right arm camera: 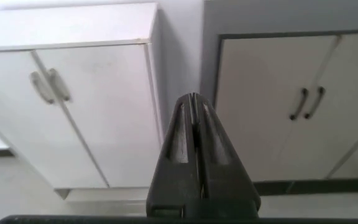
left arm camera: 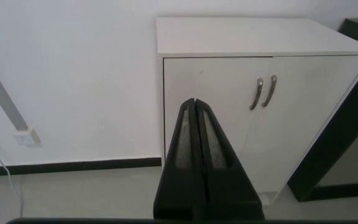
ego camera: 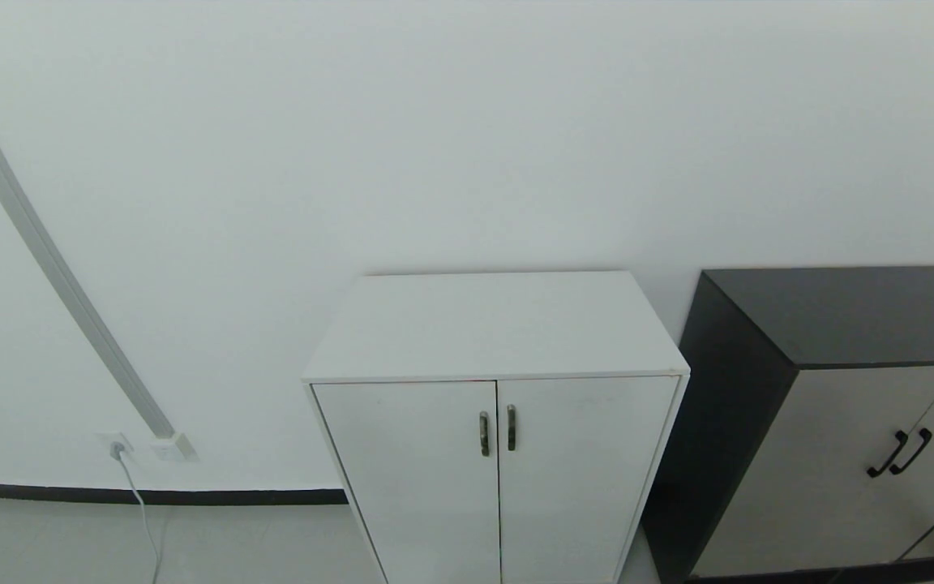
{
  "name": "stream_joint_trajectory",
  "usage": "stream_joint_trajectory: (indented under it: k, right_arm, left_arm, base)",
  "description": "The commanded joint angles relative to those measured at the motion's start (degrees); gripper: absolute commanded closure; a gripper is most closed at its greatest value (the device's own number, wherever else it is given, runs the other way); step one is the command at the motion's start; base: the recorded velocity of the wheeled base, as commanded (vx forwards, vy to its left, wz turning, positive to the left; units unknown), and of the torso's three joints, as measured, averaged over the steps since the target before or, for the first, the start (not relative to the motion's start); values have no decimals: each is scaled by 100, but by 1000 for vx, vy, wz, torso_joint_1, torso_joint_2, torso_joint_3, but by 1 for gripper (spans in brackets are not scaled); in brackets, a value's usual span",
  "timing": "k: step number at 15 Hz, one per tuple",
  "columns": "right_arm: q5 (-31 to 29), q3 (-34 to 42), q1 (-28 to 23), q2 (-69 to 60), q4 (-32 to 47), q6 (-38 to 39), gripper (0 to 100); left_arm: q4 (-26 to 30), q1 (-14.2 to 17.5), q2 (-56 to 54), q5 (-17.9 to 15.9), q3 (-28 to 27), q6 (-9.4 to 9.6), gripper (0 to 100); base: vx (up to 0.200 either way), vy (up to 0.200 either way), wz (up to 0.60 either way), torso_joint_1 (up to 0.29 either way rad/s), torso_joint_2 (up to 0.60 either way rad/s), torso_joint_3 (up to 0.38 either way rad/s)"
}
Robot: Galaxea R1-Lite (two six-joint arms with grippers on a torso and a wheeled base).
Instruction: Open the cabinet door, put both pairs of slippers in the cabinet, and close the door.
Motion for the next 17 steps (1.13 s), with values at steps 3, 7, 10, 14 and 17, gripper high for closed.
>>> stream_joint_trajectory:
  k: [3, 7, 10, 14, 17]
  right_arm:
    - [-279, 10, -1, -84, -58, 419, 100]
    - [-507, 10, -1, -84, -66, 480, 100]
    - [-507, 10, -10, -84, -66, 480, 100]
    - [-499, 10, -10, -84, -66, 472, 100]
    - [-481, 10, -10, -84, -66, 445, 100]
  left_arm:
    - [0, 3, -1, 1, 1, 16, 100]
    - [0, 3, -1, 1, 1, 43, 100]
    - [0, 3, -1, 10, 1, 43, 100]
    - [0, 3, -1, 10, 1, 43, 100]
    - [0, 3, -1, 1, 1, 43, 100]
  base:
    - [0, 0, 0, 0, 0, 0]
    - [0, 0, 0, 0, 0, 0]
    - [0, 0, 0, 0, 0, 0]
    - [0, 0, 0, 0, 0, 0]
    - [0, 0, 0, 0, 0, 0]
